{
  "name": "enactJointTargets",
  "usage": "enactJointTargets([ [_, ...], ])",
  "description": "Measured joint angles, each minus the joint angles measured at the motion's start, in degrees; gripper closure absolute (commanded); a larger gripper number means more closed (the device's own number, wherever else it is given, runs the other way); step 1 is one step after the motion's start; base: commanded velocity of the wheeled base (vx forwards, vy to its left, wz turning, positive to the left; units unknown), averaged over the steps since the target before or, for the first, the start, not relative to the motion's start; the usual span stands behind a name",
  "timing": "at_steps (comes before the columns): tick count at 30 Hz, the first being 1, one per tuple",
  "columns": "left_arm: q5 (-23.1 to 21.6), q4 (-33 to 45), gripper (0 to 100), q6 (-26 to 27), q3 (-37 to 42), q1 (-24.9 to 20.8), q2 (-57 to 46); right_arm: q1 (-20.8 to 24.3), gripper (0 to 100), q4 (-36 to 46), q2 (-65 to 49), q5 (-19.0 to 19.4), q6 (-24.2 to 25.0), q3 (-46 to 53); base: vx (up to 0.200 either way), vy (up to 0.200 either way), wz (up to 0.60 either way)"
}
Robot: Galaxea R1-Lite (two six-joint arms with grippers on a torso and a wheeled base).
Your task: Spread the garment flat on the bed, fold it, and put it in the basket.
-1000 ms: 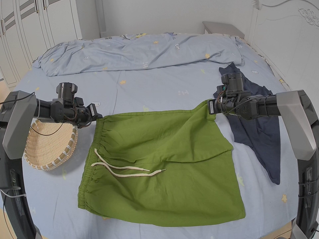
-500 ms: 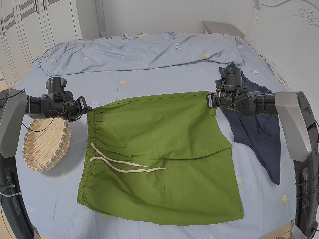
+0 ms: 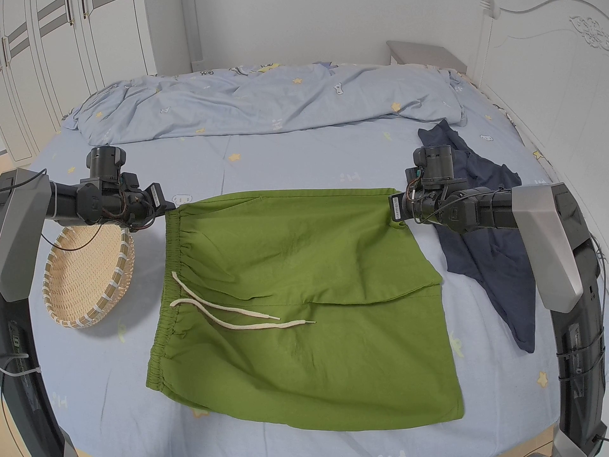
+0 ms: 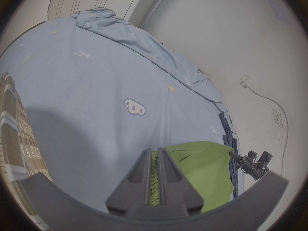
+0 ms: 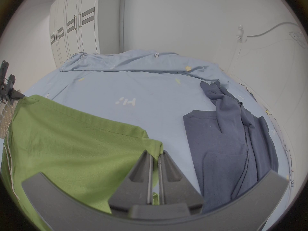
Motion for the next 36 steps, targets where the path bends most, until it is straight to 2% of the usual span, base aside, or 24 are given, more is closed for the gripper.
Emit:
enactJointTargets([
  [1,0.0,-0.02,100,-0.02,-0.1,-0.01,0.0,0.0,100,0.01,0.07,0.0,0.0,0.0,0.0,0.0,0.0],
  [2,0.0,0.0,100,0.0,-0.13,-0.04,-0.01,0.0,0,0.01,0.13,0.0,0.0,0.0,0.0,0.0,0.0],
  [18,0.02,-0.02,100,0.16,-0.16,-0.26,-0.04,0.28,0,-0.24,0.3,0.01,0.46,0.0,0.0,0.0,0.0],
  [27,-0.02,-0.02,100,0.16,-0.38,-0.04,-0.04,-1.4,0,-0.05,-0.17,-0.02,1.49,0.0,0.0,0.0,0.0],
  [28,0.0,-0.02,0,0.16,-0.38,-0.04,-0.04,-1.6,0,0.0,-0.24,-0.02,1.56,0.0,0.0,0.0,0.0],
  [36,1.07,-0.16,0,1.45,-0.18,-0.15,-0.3,-2.01,0,0.04,-0.45,-0.05,1.84,0.0,0.0,0.0,0.0],
])
